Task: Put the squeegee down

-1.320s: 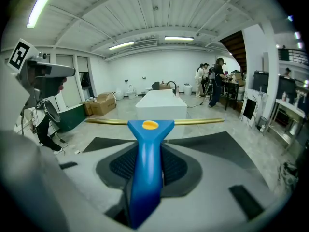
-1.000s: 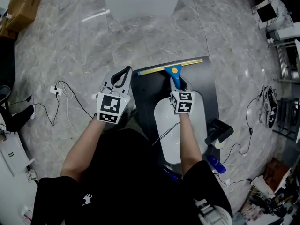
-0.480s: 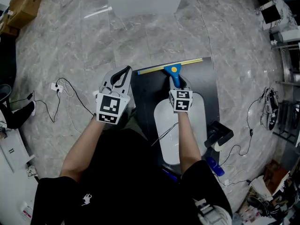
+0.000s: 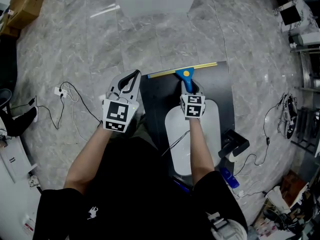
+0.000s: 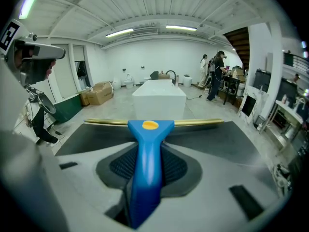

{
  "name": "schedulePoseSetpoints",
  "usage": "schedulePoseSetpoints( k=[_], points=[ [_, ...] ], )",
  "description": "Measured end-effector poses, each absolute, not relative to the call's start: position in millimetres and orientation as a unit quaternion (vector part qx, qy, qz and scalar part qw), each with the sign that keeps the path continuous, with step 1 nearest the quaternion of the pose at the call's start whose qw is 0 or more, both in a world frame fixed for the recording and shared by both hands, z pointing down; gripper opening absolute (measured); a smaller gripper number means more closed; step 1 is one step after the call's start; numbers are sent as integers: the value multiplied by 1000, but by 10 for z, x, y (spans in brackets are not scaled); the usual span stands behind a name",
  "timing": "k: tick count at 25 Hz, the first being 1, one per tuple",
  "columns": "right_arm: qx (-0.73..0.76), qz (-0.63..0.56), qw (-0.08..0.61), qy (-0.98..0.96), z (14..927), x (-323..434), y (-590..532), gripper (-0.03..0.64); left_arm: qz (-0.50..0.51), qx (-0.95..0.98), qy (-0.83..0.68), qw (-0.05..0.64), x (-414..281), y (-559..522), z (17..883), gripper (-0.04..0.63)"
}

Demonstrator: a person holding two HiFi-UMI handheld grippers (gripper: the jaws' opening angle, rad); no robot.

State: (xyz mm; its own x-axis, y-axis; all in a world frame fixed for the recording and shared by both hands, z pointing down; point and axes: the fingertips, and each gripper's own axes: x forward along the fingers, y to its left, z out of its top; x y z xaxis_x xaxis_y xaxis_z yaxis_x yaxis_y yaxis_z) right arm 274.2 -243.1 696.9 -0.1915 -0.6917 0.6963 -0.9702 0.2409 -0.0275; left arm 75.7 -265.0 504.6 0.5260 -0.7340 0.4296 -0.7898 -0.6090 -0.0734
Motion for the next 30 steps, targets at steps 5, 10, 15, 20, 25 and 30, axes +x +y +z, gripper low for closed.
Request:
schedulePoseSetpoints(
  k=[5, 10, 15, 20, 25, 30],
  points=[
    [571, 245, 302, -723, 7013, 2755, -2413, 130, 213, 871, -438, 67, 747, -2661, 5068, 3],
    [571, 249, 309, -719, 7039, 2760, -2419, 130, 211, 872, -436, 68, 748, -2684, 5071, 3],
    [569, 247, 315, -718, 7044, 2762, -2415, 130, 211, 873, -434, 70, 758, -2686, 5081, 3],
    [563, 240, 328, -720, 7068, 2739, -2415, 130, 213, 873, -433, 72, 754, -2685, 5109, 3],
    [562, 245, 330, -718, 7095, 2749, -2418, 130, 213, 872, -435, 71, 740, -2690, 5112, 3],
    [561, 249, 330, -718, 7100, 2752, -2419, 130, 213, 871, -436, 73, 726, -2688, 5118, 3]
  ],
)
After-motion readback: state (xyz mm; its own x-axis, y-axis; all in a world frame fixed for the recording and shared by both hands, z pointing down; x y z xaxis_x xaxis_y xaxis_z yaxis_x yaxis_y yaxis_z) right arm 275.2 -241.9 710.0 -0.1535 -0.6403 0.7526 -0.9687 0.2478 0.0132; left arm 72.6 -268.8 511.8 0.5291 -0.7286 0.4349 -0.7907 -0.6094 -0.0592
